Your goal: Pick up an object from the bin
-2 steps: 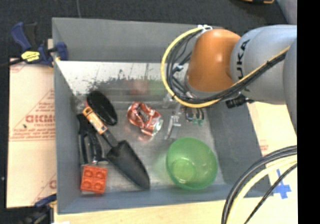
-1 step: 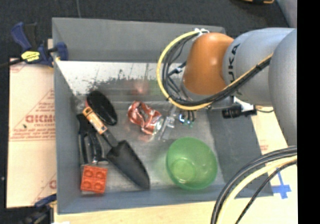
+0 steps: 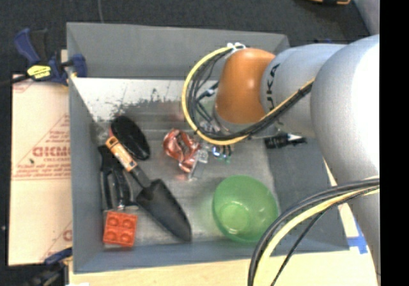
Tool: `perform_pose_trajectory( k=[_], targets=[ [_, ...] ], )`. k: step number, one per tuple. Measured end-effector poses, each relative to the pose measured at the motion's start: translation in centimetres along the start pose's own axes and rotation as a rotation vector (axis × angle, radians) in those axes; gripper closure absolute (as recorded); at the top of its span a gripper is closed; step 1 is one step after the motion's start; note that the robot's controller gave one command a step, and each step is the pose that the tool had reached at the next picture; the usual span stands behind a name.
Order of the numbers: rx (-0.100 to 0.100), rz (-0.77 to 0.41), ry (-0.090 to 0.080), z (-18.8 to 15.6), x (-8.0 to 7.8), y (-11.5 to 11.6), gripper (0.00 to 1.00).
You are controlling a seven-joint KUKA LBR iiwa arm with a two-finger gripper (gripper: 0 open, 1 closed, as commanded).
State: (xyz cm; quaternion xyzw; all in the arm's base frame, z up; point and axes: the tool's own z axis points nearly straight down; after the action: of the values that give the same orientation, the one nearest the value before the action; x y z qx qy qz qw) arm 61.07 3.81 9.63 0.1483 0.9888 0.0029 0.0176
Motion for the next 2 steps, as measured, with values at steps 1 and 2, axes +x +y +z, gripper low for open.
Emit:
perform_pose_trajectory(
  k=[1,2],
  targets=[
    [0.0,0.073,-0.002,-1.93,-1.78,-2.6,1.0],
    [0.0,0.072,-0.002,-1.92,-1.77,-2.6,1.0]
  ],
)
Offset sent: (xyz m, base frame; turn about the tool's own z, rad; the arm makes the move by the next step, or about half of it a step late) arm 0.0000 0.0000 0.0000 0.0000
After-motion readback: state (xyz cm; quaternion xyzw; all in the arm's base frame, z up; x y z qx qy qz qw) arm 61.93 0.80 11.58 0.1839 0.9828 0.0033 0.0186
